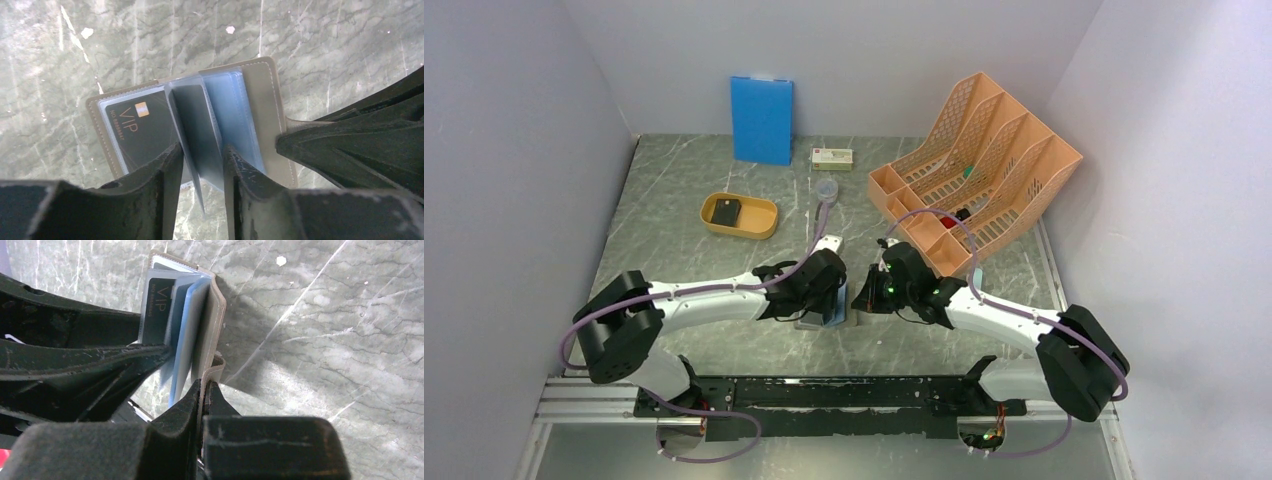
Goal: Put the credit cards into the card holder
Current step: Adjust the card slot at the card holder.
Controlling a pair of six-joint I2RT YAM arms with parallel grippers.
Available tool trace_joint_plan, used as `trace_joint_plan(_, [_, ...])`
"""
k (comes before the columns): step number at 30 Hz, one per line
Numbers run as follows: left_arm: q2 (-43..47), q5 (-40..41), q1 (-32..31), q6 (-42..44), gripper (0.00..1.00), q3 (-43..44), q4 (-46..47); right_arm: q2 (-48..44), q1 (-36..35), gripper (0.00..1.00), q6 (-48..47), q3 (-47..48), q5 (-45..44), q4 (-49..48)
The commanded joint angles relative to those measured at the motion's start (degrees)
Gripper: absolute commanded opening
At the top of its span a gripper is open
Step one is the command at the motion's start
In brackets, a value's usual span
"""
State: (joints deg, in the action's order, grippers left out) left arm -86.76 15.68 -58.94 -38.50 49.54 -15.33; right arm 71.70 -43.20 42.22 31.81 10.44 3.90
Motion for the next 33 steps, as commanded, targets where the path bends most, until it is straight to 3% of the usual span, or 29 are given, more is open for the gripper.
trace_joint_plan(1, [0.76, 6.11, 0.31, 0.19, 0.36, -1.2, -4.89, -1.74, -0.15, 0.0, -0.05, -0.08, -0.56, -0.01])
trace_joint_plan(8, [1.31, 7.34, 0.31, 0.0, 0.29, -1.68, -5.76, -2.04, -0.14, 0.02, -0.25, 0.04, -1.89, 1.82])
trace_joint_plan(13, [1.5, 7.52, 0.31, -0.03, 0.24, -2.2, -5.85, -4.37, -0.15, 0.33, -1.06, 0.97, -4.66, 6.82])
trace_joint_plan(17, [1.43, 7.69, 0.31, -0.21, 0.22, -2.56, -5.76, -8.25, -0.22, 0.43, -3.34, 3.37, -7.42, 12.41])
trace_joint_plan(23, [2.15, 8.03, 0.3, -0.6, 0.23, -3.28, -5.74, -11.9, -0.43, 0.37, -6.13, 8.19, -1.72, 13.59])
trace_joint_plan(28, [2.82, 8.44, 0.33, -1.63, 0.24, -3.98, -5.52, -4.99, -2.34, 0.26, -2.25, 9.02, 4.97, 6.33])
trace_joint_plan(33, [2.75, 8.13, 0.4, -2.62, 0.24, -4.56, -5.45, 3.33, -4.46, 0.24, 1.25, 8.44, 7.98, -2.87])
